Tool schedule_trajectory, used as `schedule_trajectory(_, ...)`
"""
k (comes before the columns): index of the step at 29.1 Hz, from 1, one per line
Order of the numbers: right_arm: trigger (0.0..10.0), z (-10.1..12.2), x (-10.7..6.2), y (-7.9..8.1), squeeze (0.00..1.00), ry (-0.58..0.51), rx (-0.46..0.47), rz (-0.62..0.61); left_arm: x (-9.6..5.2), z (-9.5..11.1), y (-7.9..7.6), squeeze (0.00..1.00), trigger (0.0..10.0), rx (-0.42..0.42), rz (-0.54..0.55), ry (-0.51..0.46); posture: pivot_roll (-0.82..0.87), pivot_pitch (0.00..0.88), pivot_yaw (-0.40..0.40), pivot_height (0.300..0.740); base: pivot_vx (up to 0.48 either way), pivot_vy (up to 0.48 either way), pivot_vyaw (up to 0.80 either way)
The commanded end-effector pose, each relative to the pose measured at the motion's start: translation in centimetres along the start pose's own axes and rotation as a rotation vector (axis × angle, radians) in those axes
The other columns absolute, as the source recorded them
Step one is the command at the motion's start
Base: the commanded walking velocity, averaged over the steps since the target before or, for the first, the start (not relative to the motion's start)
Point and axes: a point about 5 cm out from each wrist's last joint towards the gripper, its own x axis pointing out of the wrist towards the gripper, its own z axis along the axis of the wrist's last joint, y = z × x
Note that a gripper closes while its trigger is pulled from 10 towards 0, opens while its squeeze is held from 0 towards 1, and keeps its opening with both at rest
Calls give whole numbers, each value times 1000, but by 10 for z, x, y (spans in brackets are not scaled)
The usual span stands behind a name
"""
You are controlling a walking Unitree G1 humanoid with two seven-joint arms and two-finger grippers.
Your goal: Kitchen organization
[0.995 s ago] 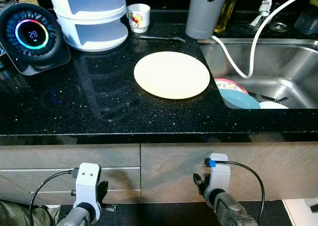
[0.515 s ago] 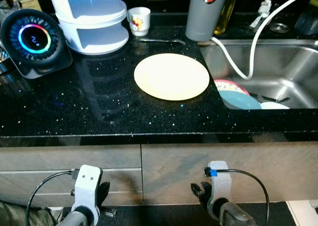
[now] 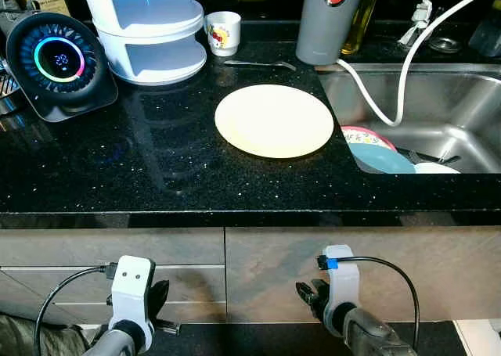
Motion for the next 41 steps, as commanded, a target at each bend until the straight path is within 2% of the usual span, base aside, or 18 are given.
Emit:
schedule_trajectory(1,10000,-5,-1,3,0,21,5,1,0,-8,1,0,10000,-21,19,29,-5,197,18,740,0,0,0)
schedule_trajectory(5,10000,-3,-1,6,0,19,-4,8,3,-6,3,0,10000,-26,27,19,-5,197,18,740,0,-78,0)
schedule_trajectory(29,10000,-3,0,6,0,19,-25,-3,8,-6,0,0,10000,-39,33,15,-16,199,8,740,0,-353,0)
schedule_trajectory(30,10000,-2,0,5,0,20,-26,-3,8,-7,1,0,10000,-82,46,20,-17,200,6,740,0,0,0)
schedule_trajectory(34,10000,-2,0,5,0,20,-29,-1,7,-5,1,0,10000,-126,42,1,-19,202,4,740,0,240,0)
schedule_trajectory(41,10000,-1,0,6,0,18,-33,1,6,-3,4,0,10000,-124,63,-15,-19,201,2,740,0,411,0)
